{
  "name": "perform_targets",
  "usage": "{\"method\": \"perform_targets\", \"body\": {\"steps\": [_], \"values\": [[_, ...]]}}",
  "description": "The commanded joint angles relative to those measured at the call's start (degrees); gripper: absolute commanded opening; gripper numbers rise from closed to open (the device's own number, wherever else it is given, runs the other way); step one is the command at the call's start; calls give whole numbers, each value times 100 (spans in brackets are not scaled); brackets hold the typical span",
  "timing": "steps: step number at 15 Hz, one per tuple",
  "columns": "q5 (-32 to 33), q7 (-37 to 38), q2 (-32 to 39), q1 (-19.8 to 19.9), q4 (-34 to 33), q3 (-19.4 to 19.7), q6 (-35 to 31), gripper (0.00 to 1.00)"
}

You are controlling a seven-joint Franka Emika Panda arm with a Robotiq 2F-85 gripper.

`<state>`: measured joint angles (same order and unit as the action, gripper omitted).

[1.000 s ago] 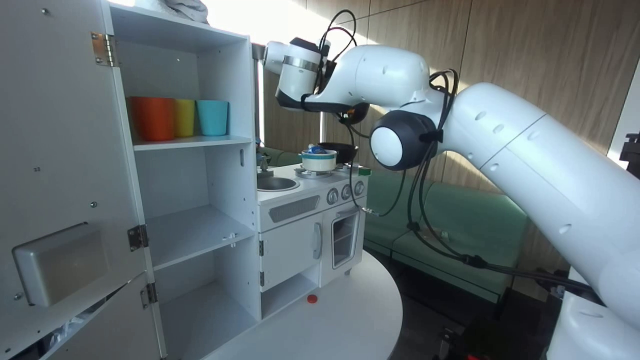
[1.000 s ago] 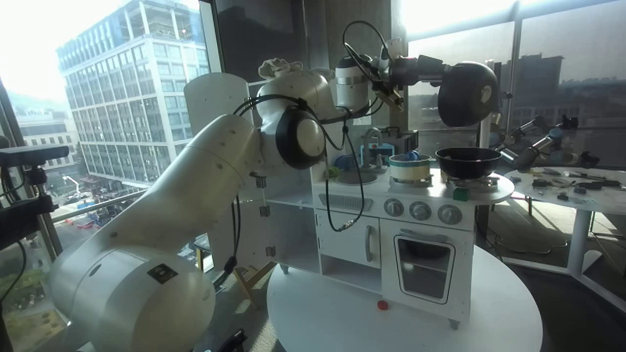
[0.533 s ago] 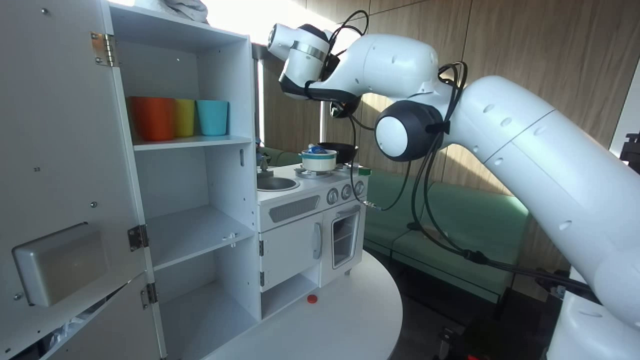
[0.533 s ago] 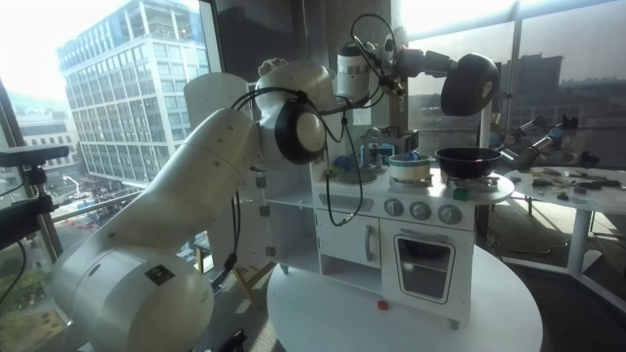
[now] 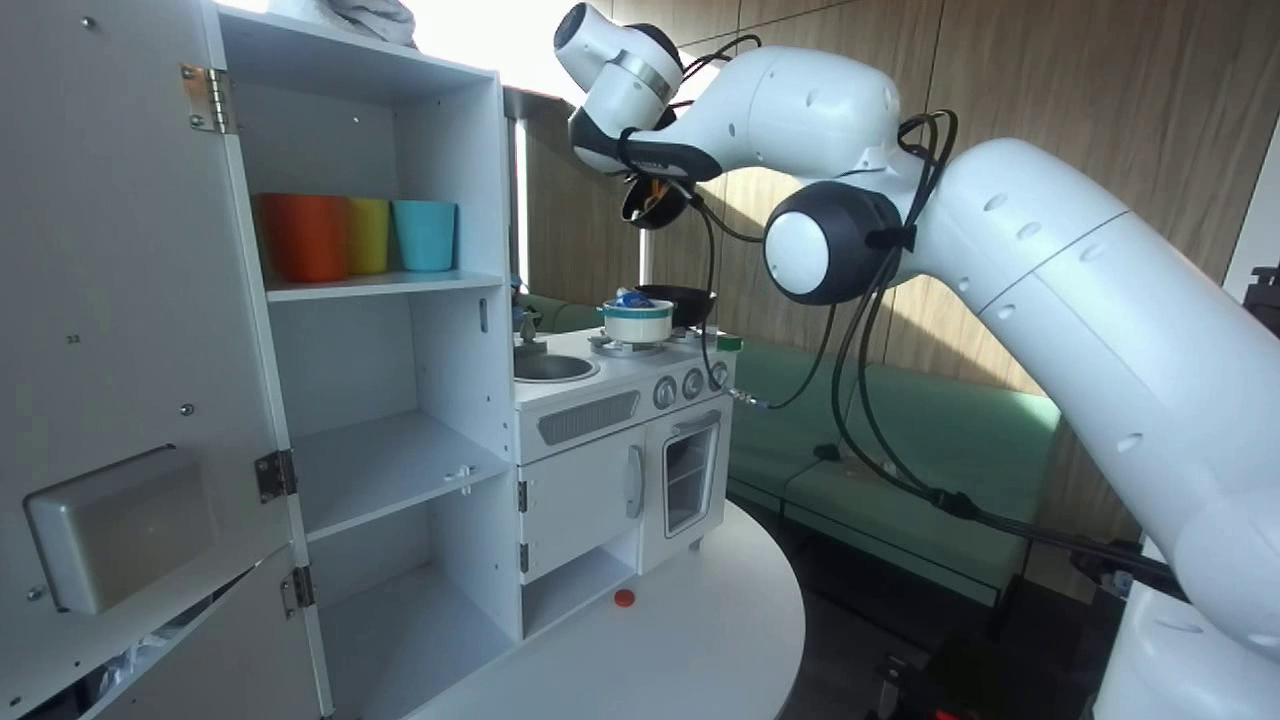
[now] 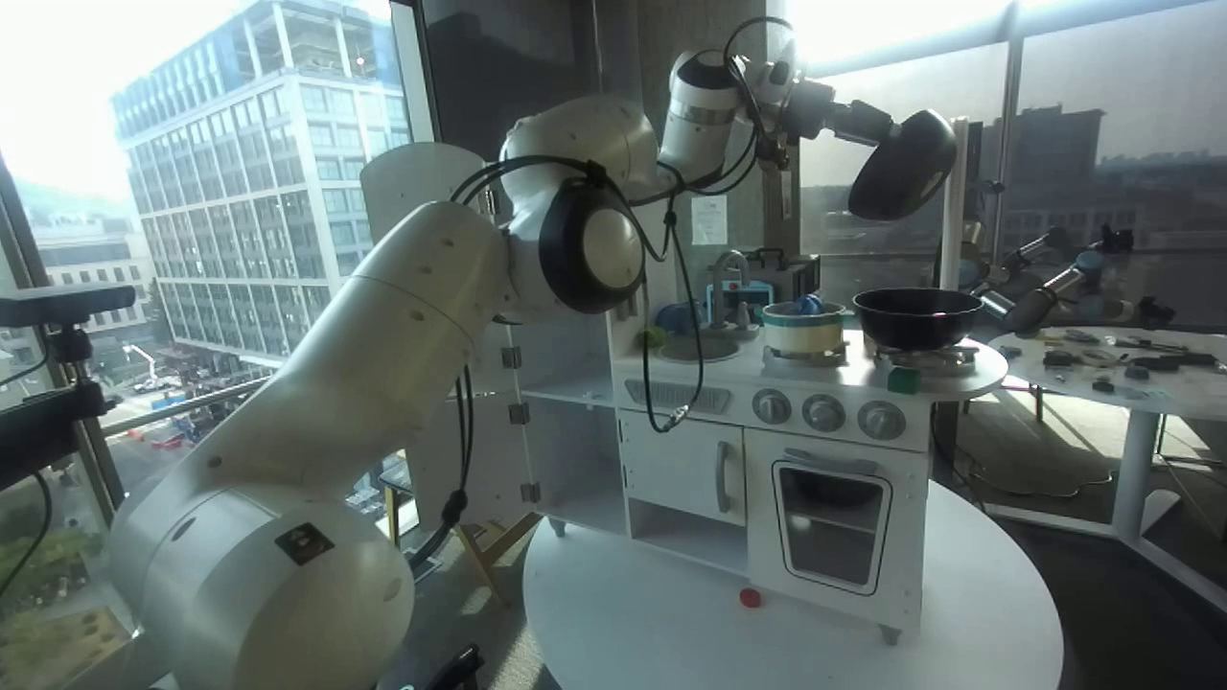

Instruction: Pour the contents in the bowl on the left into the bowl on the right.

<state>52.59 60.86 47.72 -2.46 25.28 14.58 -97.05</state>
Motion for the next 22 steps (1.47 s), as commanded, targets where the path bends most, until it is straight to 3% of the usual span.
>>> {"method": "perform_targets", "body": {"steps": [1, 6, 11, 15, 22], "values": [[-633, -263, -226, 92, 0, -163, -643, 14], [-1800, -1035, -311, 136, 0, -295, -1217, 13], [-3097, -2382, -407, 184, 0, -399, -1137, 14], [-3833, -3651, -596, 274, 89, -572, -618, 14], [-4327, -5569, -1062, 420, 191, -809, 1048, 16]]}}
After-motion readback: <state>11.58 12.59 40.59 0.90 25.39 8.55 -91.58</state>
